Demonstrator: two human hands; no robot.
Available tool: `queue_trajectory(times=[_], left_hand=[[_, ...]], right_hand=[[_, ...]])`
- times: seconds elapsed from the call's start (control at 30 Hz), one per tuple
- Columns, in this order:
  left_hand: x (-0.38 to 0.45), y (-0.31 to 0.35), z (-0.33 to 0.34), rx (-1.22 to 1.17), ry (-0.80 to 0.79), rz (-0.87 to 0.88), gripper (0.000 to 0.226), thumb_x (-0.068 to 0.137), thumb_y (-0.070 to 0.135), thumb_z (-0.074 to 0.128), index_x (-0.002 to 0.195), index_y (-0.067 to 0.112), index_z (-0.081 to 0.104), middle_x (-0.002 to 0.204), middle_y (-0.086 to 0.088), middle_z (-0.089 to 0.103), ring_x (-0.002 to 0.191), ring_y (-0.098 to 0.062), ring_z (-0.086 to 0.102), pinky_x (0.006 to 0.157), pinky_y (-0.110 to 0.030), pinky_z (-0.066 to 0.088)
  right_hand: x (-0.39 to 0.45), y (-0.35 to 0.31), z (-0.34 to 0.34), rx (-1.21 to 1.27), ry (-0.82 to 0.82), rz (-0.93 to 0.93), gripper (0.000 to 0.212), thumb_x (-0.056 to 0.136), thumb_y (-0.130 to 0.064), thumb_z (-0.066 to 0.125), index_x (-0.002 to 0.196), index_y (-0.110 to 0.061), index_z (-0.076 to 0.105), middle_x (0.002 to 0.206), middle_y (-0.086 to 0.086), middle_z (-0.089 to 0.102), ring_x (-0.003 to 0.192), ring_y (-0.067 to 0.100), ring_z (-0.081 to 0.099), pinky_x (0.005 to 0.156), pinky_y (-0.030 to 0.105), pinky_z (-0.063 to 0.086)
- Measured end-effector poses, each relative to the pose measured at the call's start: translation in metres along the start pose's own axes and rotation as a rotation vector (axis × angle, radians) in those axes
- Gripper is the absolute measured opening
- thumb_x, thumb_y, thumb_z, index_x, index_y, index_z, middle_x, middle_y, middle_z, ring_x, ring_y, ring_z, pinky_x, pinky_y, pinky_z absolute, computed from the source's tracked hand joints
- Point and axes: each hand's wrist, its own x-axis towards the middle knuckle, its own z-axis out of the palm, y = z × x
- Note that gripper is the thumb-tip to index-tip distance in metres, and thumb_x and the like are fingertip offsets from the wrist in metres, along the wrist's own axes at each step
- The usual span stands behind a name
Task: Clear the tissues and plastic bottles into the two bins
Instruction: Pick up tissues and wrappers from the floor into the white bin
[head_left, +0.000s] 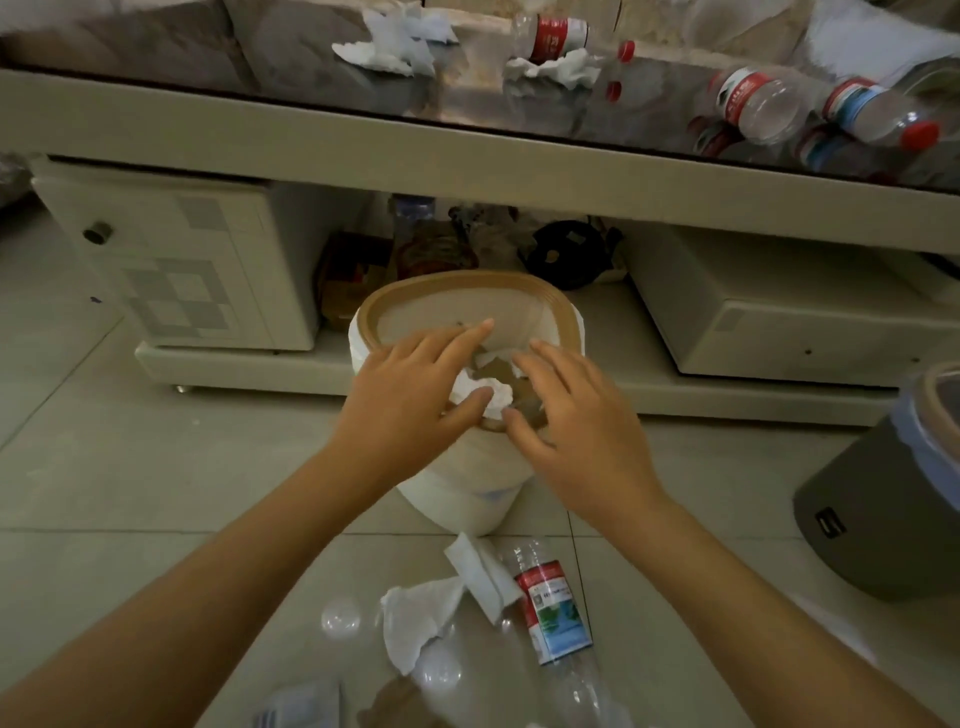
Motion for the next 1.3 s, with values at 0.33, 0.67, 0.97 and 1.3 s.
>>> queue_trajectory(times=[0.33, 0.67, 0.97, 1.3], left_hand=[[-0.127, -0.002, 0.033, 0.22, -0.13, 0.31, 0.051, 0.094, 0.045, 0.044, 0.14, 0.021, 0.045, 0.142, -0.004, 0.049, 0.132, -0.022, 0.043, 0.112, -0.047, 0.023], [-0.181, -0.025, 0.093, 0.165, -0.704, 0.029, 0.095, 0.073, 0.079, 0.048, 0.149, 0.036, 0.011, 0.156, 0.004, 0.023, 0.14, -0.022, 0.027, 0.105, -0.045, 0.032], [-0.185, -0.046, 0.136, 0.173, -0.926, -0.072, 0.086, 0.082, 0.065, 0.053, 0.148, 0.042, 0.004, 0.157, -0.002, 0.01, 0.138, -0.029, 0.027, 0.098, -0.046, 0.041], [-0.19, -0.042, 0.147, 0.13, -0.772, 0.093, 0.041, 0.093, 0.022, 0.051, 0.134, 0.025, 0.047, 0.131, -0.006, 0.05, 0.1, -0.028, 0.057, 0.063, -0.034, 0.044]], right_hand=[[-0.118, -0.008, 0.034, 0.026, -0.139, -0.165, 0.046, 0.091, -0.036, 0.051, 0.132, -0.015, 0.055, 0.142, 0.01, 0.047, 0.125, 0.026, 0.048, 0.097, 0.038, 0.043], [-0.156, -0.004, 0.112, -0.043, -0.642, -0.036, 0.07, 0.089, -0.045, 0.054, 0.149, -0.024, 0.024, 0.159, 0.008, 0.009, 0.143, 0.031, 0.019, 0.108, 0.046, 0.035], [-0.136, 0.001, 0.16, -0.004, -0.788, 0.088, 0.066, 0.09, -0.029, 0.055, 0.147, -0.024, 0.022, 0.158, 0.005, -0.008, 0.139, 0.035, 0.018, 0.096, 0.045, 0.045], [-0.135, -0.002, 0.171, -0.024, -0.853, 0.16, 0.035, 0.091, -0.012, 0.049, 0.126, -0.015, 0.053, 0.148, 0.011, 0.023, 0.107, 0.033, 0.049, 0.083, 0.043, 0.049]])
